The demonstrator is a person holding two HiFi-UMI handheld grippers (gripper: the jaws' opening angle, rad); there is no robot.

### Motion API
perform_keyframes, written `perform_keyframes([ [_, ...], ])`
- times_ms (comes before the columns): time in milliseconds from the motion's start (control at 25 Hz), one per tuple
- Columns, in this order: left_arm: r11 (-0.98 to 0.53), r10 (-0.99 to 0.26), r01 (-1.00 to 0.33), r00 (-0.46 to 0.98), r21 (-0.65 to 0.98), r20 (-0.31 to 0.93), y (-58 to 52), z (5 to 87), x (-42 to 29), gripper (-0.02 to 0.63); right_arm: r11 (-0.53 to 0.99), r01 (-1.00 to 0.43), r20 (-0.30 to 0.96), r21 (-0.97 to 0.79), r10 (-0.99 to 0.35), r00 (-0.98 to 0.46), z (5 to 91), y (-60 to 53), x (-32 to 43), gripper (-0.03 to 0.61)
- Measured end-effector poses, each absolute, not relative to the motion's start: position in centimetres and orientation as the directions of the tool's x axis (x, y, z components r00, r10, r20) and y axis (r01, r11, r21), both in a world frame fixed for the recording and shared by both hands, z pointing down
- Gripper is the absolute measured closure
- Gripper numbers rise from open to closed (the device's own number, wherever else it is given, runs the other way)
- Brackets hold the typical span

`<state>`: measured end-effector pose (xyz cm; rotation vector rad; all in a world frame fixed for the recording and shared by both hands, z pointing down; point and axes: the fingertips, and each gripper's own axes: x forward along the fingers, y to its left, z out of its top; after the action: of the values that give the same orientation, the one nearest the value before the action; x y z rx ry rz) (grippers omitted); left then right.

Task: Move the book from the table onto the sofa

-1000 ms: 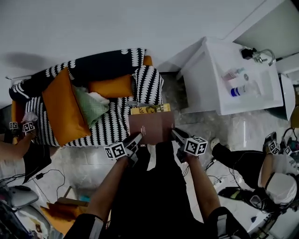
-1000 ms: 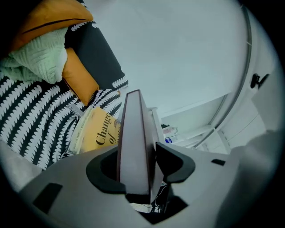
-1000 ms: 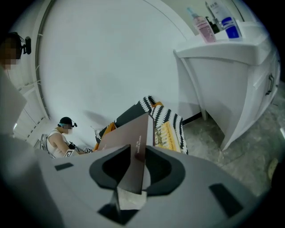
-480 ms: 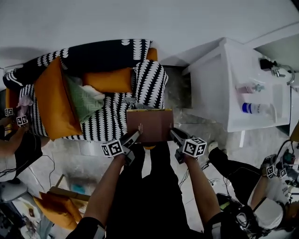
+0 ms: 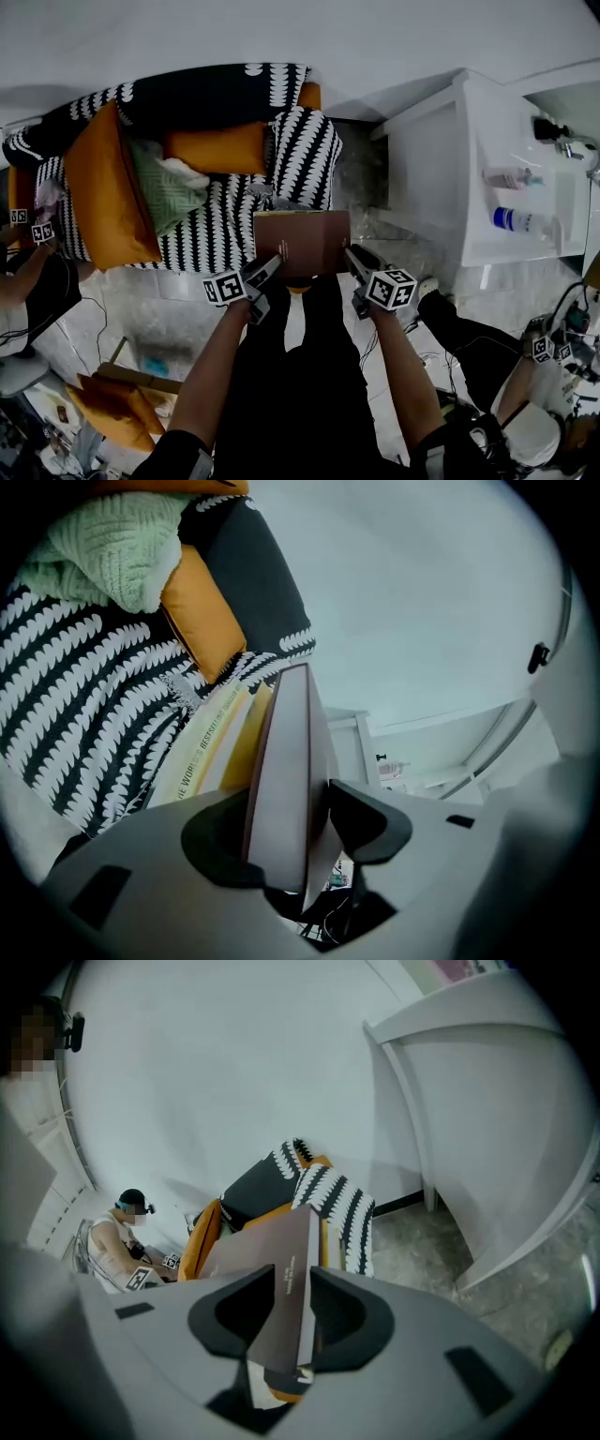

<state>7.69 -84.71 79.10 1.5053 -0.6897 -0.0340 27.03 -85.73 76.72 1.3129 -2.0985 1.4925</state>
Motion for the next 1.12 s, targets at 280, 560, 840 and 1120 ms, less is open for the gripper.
perform_keyframes([
  [280, 0.113, -0.414, -0.384, 0.820, 0.916, 0.395, -84.7, 79.1, 7.9, 0.399, 0.340, -0.900, 0.658, -0.275, -0.616, -0.433, 72.5, -88.3, 26.5, 0.465],
  [560, 0.116, -0.410, -0.380, 0.823, 0.918, 0.392, -84.7, 79.2, 8.0, 0.399, 0.673, -0.683, 0.693, -0.284, -0.349, -0.631, 73.3, -86.9, 15.3, 0.552],
  [840, 0.023, -0.371, -0.410, 0.843, 0.912, 0.389, -84.6, 79.0, 7.8, 0.400, 0.675, -0.701, 0.750, -0.229, -0.337, -0.569, 76.4, -86.3, 15.4, 0.568],
  [1120, 0.013, -0.406, -0.343, 0.857, 0.939, 0.319, -84.9, 77.7, 6.4, 0.390, 0.679, -0.693, 0.737, -0.243, -0.335, -0.587, 76.5, -86.1, 14.5, 0.568],
])
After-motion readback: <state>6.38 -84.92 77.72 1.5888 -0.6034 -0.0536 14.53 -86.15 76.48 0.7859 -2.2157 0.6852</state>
